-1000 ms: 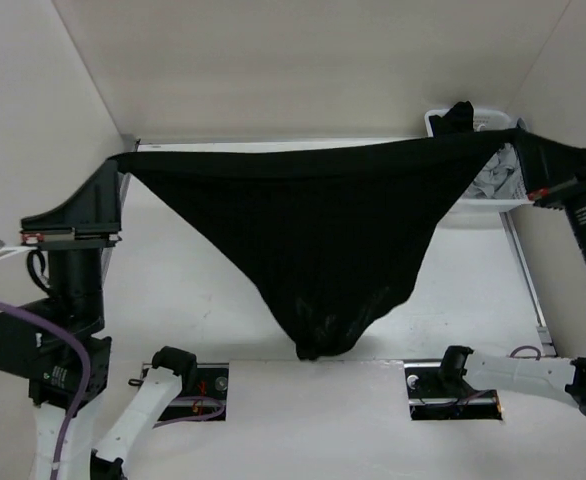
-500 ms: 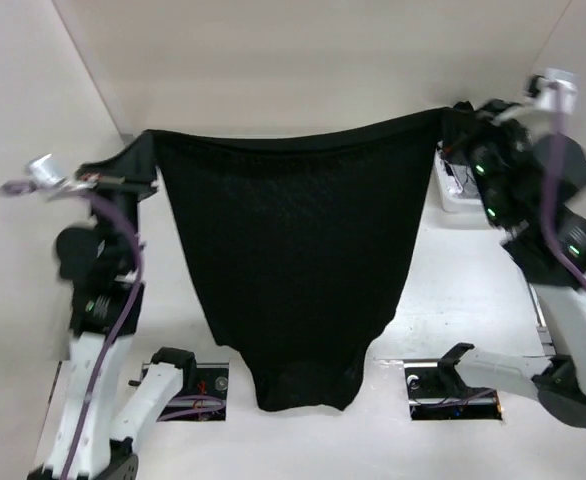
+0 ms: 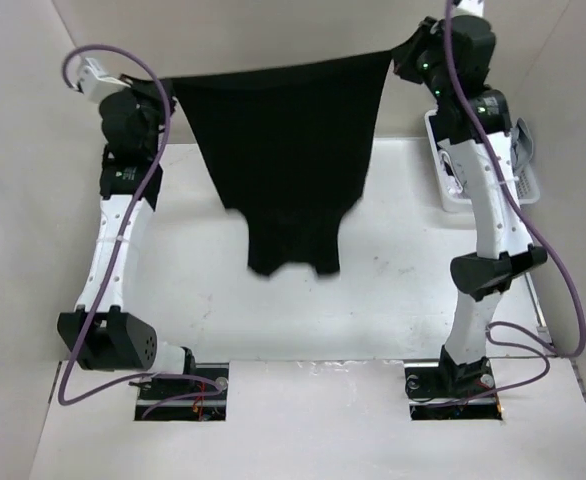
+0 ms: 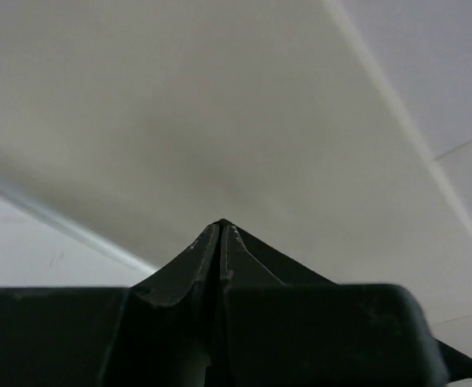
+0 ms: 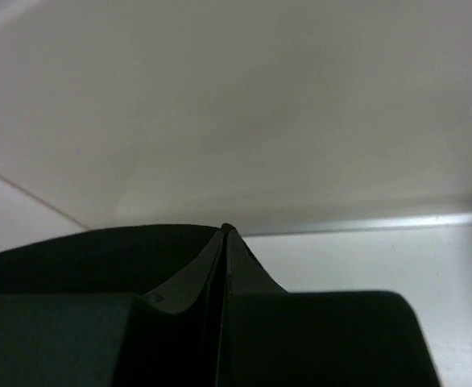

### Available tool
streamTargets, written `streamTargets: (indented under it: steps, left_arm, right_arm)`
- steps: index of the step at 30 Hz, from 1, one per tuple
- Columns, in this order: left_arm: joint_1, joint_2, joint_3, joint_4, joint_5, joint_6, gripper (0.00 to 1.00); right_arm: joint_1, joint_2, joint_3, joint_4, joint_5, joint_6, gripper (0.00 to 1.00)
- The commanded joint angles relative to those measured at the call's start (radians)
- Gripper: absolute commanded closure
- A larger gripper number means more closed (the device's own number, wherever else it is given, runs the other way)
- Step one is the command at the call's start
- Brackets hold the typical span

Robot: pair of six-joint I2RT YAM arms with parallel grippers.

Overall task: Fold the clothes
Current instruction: Flatten the tank top out, then fold the tank top

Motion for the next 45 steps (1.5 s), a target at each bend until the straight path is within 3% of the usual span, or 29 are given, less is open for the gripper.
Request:
streamTargets:
  steps: [1, 5, 8, 12, 17, 21, 26, 31, 35, 40, 45]
  left_arm:
    - [0.035, -0.091, 0.128, 0.092, 0.021, 0.018, 1.0]
    - [0.052, -0.15, 0.066, 0.096, 0.009, 0.024, 0.99]
    - [0.046, -0.218, -0.055, 0.106, -0.013, 0.024, 0.99]
    - [0.027, -0.351, -0.33, 0.141, -0.043, 0.013, 0.99]
    - [-0.025, -0.596, -0.707, 0.124, -0.062, -0.004, 0.99]
    - [-0.028, -0.856, -0.911, -0.052, -0.057, 0.012, 0.99]
    - [-0.011, -1.118, -0.973, -0.391, -0.044, 0.009, 0.99]
    - [-0.06, -1.315, -1.031, -0.658, -0.072, -0.086, 0.97]
    - [-0.074, -1.36, -1.038, -0.68, -0.152, -0.119, 0.97]
    - [-0.063, -1.168, -0.993, -0.407, -0.241, -0.114, 0.97]
    - [-0.005, -0.736, -0.931, -0.007, -0.283, -0.131, 0.97]
  right_arm:
    - [-0.006, -0.094, 0.159, -0.006, -0.059, 0.024, 0.95]
    - [-0.012, -0.189, 0.018, 0.015, -0.075, 0.03, 0.95]
    - [-0.006, -0.305, -0.21, 0.069, -0.066, 0.025, 0.96]
    - [0.005, -0.531, -0.651, 0.218, -0.046, 0.034, 0.96]
    - [0.124, -0.862, -1.269, 0.377, 0.029, 0.085, 0.96]
    - [0.278, -1.121, -1.707, 0.448, 0.097, 0.192, 0.96]
    - [0.514, -1.336, -2.016, 0.347, 0.154, 0.378, 0.97]
    - [0.772, -1.441, -2.093, 0.172, 0.261, 0.593, 0.97]
    - [0.873, -1.376, -2.021, 0.169, 0.332, 0.595, 0.96]
    - [0.635, -1.087, -1.852, 0.397, 0.173, 0.323, 0.96]
    - [0.319, -0.727, -1.59, 0.613, -0.042, 0.191, 0.97]
